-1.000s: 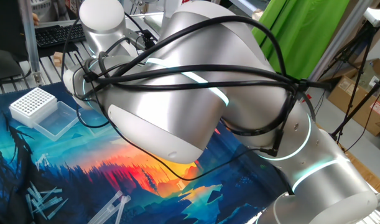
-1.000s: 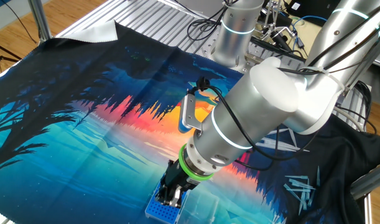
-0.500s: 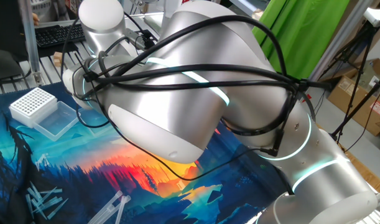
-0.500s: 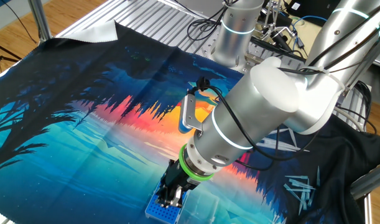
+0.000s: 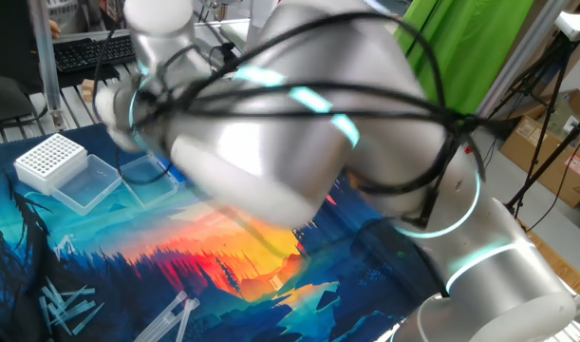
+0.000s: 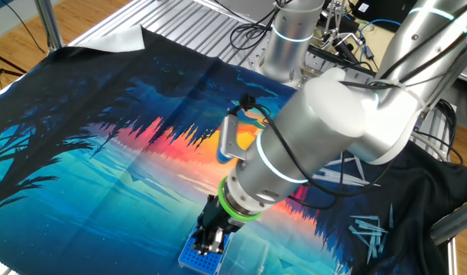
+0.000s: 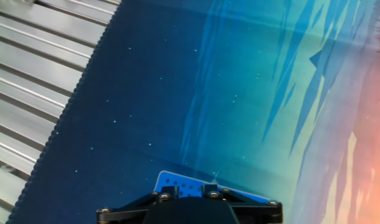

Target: Insert a small pipette tip into the holder for small pipette tips

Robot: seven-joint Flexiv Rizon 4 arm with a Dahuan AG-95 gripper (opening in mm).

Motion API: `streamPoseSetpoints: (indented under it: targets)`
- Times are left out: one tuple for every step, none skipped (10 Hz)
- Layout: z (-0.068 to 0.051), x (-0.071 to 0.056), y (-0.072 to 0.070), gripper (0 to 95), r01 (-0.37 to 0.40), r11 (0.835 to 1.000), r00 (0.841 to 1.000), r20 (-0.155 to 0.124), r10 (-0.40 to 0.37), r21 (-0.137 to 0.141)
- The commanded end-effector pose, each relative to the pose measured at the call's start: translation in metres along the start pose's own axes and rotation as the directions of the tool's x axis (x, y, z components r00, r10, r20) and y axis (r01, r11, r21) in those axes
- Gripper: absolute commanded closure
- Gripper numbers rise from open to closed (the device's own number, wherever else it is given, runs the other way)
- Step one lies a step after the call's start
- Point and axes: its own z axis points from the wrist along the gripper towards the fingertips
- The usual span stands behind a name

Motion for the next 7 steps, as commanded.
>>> streamPoseSetpoints:
  targets:
    - [-0.011, -0.0051, -0.0025, 76.0, -0.063, 0.997, 0.968, -0.247, 0.051, -0.04]
    - [-0.0112, -0.0052, -0.0026, 76.0, -0.065, 0.997, 0.966, -0.252, 0.052, -0.041]
    - [-0.0114, -0.0053, -0.0026, 95.0, -0.097, 0.994, 0.955, -0.287, 0.079, -0.048]
    - [-0.0115, -0.0052, -0.0026, 95.0, -0.137, 0.989, 0.943, -0.312, 0.115, -0.048]
    - [-0.0116, -0.0052, -0.0026, 95.0, -0.15, 0.988, 0.942, -0.311, 0.129, -0.042]
    - [-0.0116, -0.0052, -0.0026, 95.0, -0.16, 0.987, 0.943, -0.302, 0.141, -0.036]
    - [-0.0116, -0.0052, -0.0027, 95.0, -0.157, 0.987, 0.945, -0.296, 0.139, -0.036]
